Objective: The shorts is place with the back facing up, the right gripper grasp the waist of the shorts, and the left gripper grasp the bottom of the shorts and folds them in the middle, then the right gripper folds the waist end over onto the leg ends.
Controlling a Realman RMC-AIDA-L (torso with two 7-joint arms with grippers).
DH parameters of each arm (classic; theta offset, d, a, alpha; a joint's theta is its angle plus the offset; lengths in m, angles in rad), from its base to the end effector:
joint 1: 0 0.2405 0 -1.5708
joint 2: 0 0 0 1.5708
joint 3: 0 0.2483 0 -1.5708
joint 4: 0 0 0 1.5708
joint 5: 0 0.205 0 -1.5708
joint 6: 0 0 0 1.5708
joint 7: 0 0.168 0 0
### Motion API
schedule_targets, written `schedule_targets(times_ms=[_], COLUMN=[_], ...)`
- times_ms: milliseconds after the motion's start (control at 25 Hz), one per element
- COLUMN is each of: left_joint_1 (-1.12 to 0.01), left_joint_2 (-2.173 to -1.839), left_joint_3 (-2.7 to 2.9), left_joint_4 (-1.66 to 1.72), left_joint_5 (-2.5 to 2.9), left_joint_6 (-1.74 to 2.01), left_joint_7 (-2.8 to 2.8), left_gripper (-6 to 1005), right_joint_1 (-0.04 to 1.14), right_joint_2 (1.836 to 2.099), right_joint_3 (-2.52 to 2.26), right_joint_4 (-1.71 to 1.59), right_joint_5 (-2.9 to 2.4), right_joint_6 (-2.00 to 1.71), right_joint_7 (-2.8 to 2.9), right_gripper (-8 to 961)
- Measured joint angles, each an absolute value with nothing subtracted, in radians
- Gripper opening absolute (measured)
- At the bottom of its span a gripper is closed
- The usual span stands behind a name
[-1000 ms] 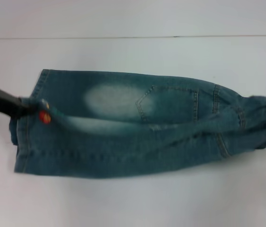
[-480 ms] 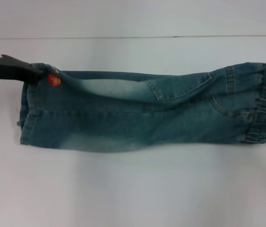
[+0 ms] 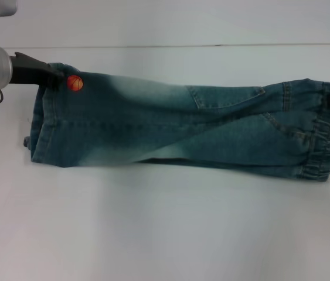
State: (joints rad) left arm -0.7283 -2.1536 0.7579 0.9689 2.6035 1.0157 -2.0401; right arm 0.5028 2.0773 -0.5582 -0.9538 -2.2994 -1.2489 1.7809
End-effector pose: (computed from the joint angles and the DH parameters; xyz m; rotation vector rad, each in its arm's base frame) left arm -0.2377 0.4422 0.0194 -2.2556 -0.7980 -0.0047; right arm 0.3114 0.3765 0.0612 -2.2373 0.9491 0.2634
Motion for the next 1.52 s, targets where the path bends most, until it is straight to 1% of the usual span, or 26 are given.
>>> schedule_targets(times_ms=[200,520,760,960,1040,1240,1400,1440,1520], left_joint_1=[-0.739,-0.741,-0.740,-0.741,-0.741,-0.742,-0.745,-0.745,-0.744], left_joint_2=[-2.151,-2.162,-2.163,-2.160,-2.160,-2.159,-2.157,-2.156,-2.155], left_joint_3=[0.763,0.852,0.864,0.897,0.903,0.903,0.902,0.900,0.896], left_joint_4=[0.937,0.927,0.920,0.922,0.924,0.926,0.931,0.933,0.942], left_joint_5=[2.605,2.597,2.600,2.629,2.646,2.703,2.715,2.714,2.712], left_joint_6=[0.972,0.916,0.885,0.876,0.877,0.902,0.951,0.963,0.984], left_joint_7=[-2.037,-2.040,-2.051,-2.052,-2.053,-2.060,-2.062,-2.062,-2.064], left_gripper=[6,23,104,182,213,453,617,658,803], right_joint_1=[0.505,0.526,0.528,0.529,0.529,0.517,0.512,0.512,0.511], right_joint_2=[2.077,2.084,2.084,2.082,2.082,2.081,2.084,2.085,2.086], right_joint_3=[-0.559,-0.577,-0.592,-0.595,-0.596,-0.597,-0.602,-0.605,-0.609], right_joint_4=[-0.937,-0.925,-0.930,-0.933,-0.934,-0.949,-0.958,-0.958,-0.958], right_joint_5=[-2.306,-2.286,-2.280,-2.280,-2.281,-2.284,-2.284,-2.284,-2.285], right_joint_6=[-1.217,-1.202,-1.200,-1.201,-1.201,-1.209,-1.214,-1.215,-1.218], right_joint_7=[1.774,1.739,1.738,1.739,1.740,1.742,1.742,1.742,1.742], right_gripper=[52,53,185,416,462,576,668,713,802])
